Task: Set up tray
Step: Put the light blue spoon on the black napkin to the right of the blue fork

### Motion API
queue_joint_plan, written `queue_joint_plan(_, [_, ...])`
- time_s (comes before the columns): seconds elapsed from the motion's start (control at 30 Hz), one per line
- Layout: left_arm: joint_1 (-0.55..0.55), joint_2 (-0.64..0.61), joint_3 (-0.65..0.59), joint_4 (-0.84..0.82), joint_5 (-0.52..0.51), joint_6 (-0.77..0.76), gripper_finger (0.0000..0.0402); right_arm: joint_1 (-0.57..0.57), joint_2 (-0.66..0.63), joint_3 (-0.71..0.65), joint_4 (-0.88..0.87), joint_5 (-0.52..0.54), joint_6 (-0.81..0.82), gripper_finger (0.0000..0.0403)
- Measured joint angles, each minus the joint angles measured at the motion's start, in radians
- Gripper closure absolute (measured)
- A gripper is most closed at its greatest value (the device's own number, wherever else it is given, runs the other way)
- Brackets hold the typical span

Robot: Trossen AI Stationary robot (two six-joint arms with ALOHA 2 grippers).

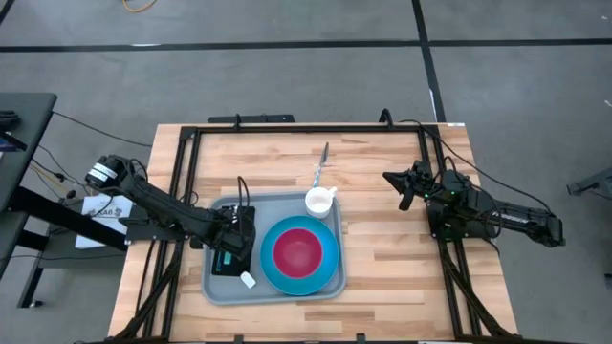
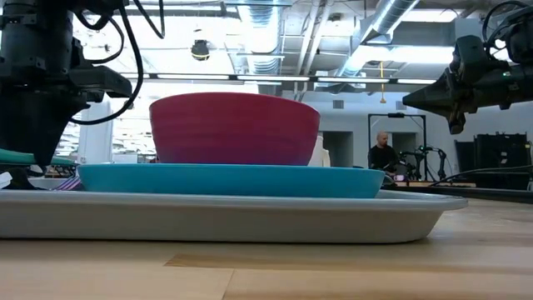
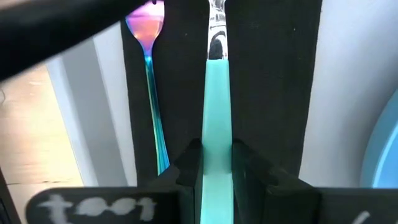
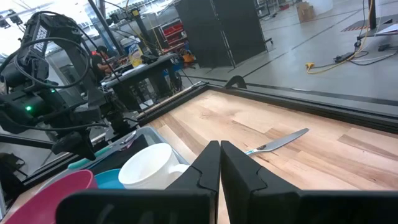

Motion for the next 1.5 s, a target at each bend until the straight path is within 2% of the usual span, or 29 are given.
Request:
queue_joint_plan(0.2, [0.000,0.000,0.000,0.000,0.013,-0.007,0.0333,0.000,0.000,0.000,0.000,0.000,0.000,0.0398])
queue_joint_plan(0.43, [0.001,0.000,0.000,0.002,0.018,-0.038,0.0347,0.000,0.000,0.000,0.000,0.000,0.000,0.0398])
queue_joint_plan(0.7, [0.001,0.001,0.000,0.006,0.018,-0.058,0.0331,0.000,0.000,0.000,0.000,0.000,0.000,0.0398])
queue_joint_plan(0.9, [0.000,0.075,0.001,0.016,0.064,-0.059,0.0360,0.000,0.000,0.000,0.000,0.001,0.000,0.0398])
queue_joint_plan(1.13, [0.001,0.187,0.004,0.067,0.116,-0.019,0.0341,0.000,0.000,0.000,0.001,0.001,0.000,0.0398])
queue_joint_plan(1.5, [0.001,0.179,0.004,0.058,0.099,-0.026,0.0331,0.000,0.000,0.000,0.002,0.002,0.000,0.0398])
